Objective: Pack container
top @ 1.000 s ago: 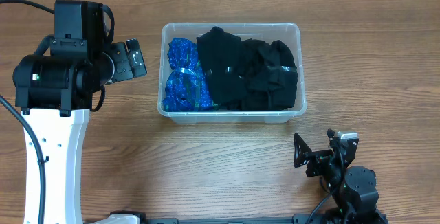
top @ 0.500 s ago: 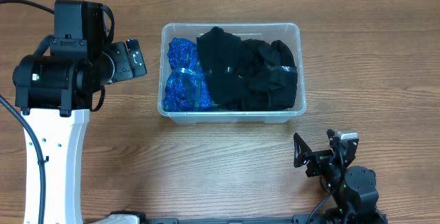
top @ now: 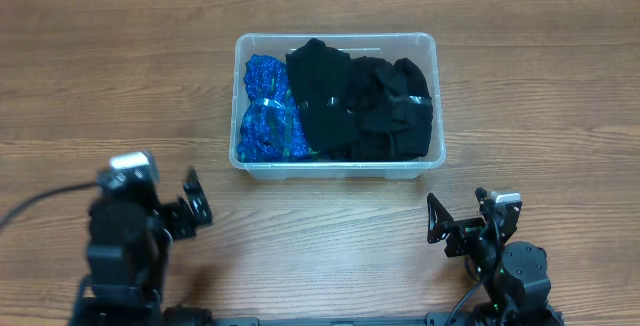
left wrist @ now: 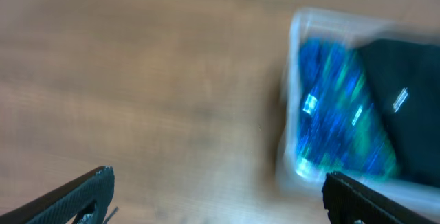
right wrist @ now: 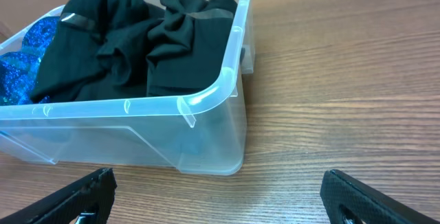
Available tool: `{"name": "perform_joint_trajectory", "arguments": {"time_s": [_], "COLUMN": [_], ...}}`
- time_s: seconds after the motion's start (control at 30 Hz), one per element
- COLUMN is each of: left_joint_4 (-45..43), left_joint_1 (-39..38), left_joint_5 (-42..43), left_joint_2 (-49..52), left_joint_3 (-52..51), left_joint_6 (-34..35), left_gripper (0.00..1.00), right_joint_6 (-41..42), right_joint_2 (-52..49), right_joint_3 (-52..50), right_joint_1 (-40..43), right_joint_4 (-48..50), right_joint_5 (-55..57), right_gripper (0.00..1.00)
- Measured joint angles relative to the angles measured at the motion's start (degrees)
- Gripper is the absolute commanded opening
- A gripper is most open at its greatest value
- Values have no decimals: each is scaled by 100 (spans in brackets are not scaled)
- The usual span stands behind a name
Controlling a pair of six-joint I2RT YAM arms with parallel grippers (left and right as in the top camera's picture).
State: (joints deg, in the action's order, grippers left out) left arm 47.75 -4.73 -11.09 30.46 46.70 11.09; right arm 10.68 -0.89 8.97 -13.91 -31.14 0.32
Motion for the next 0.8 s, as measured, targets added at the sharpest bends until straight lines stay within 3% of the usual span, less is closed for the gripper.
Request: {"name": "perform_joint_trajectory", "arguments": {"time_s": [0.23, 0.43, 0.53, 0.8], "left_joint_4": [-986, -1161, -1685, -1735], "left_joint_1": [140, 140, 140, 140], "left_joint_5": [664, 885, 901, 901], "left_joint_2": [-2061, -2883, -2946, -2946], "left_joint_3": [-2677, -3429, -3748, -3816], "left_joint_6": [-83, -81, -81, -81], "left_gripper": [100, 100, 100, 100], "right_joint_6": [0, -2, -2, 0], "right_joint_2": [-2, -2, -2, -2], "right_joint_3": [0, 0, 0, 0], "right_joint_1": [0, 0, 0, 0], "right_joint_4": [13, 4, 7, 7], "right_joint_5": [-4, -7, -7, -7], "right_gripper": [100, 100, 100, 100]}}
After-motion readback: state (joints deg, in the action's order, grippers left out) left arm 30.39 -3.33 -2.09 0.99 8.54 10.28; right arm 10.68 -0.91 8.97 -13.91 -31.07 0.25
